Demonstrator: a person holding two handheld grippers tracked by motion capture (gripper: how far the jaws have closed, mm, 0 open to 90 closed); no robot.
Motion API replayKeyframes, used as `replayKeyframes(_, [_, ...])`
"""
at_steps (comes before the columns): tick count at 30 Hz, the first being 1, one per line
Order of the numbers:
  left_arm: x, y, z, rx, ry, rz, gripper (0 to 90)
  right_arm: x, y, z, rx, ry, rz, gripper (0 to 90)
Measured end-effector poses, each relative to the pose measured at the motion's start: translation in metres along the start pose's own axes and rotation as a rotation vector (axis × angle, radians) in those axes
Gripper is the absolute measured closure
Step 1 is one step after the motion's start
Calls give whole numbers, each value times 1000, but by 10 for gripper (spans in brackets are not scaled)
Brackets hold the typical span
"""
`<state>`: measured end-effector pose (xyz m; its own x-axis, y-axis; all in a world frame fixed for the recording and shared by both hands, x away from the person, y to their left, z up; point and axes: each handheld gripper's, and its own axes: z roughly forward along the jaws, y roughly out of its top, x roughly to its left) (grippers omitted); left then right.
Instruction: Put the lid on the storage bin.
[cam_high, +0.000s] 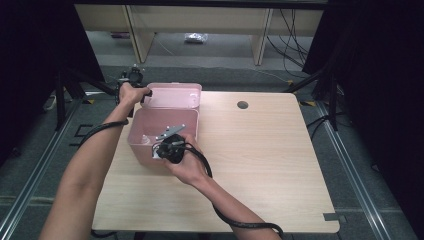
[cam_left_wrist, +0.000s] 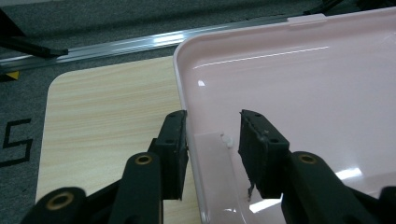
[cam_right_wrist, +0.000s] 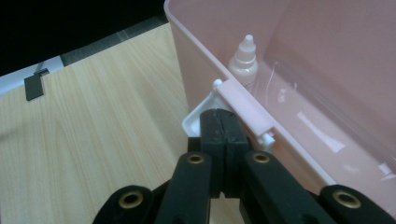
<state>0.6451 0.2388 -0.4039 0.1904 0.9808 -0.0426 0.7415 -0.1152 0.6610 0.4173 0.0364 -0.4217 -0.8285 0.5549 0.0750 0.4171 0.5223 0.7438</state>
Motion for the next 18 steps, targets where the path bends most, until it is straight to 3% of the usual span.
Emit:
replayKeyframes(7, [3, 0, 8, 4, -10, -23, 637, -1, -1, 0, -10, 2, -4, 900])
replayKeyframes(10, [2, 3, 9, 14, 1, -12, 652, -1, -1, 0, -8, 10, 0, 900])
replayKeyframes(11, [1, 2, 12, -11, 2, -34, 657, -1, -1, 0, -7, 10, 5, 900])
replayKeyframes(13, [1, 4, 12, 17, -1, -45, 664, -2, -1, -1, -7, 12, 5, 900])
replayKeyframes(15, [2, 4, 14, 7, 3, -26, 664, -1, -1, -1, -5, 12, 8, 900])
replayKeyframes(18, [3, 6, 12, -3, 20, -49, 699, -1, -1, -1, -3, 9, 10, 900])
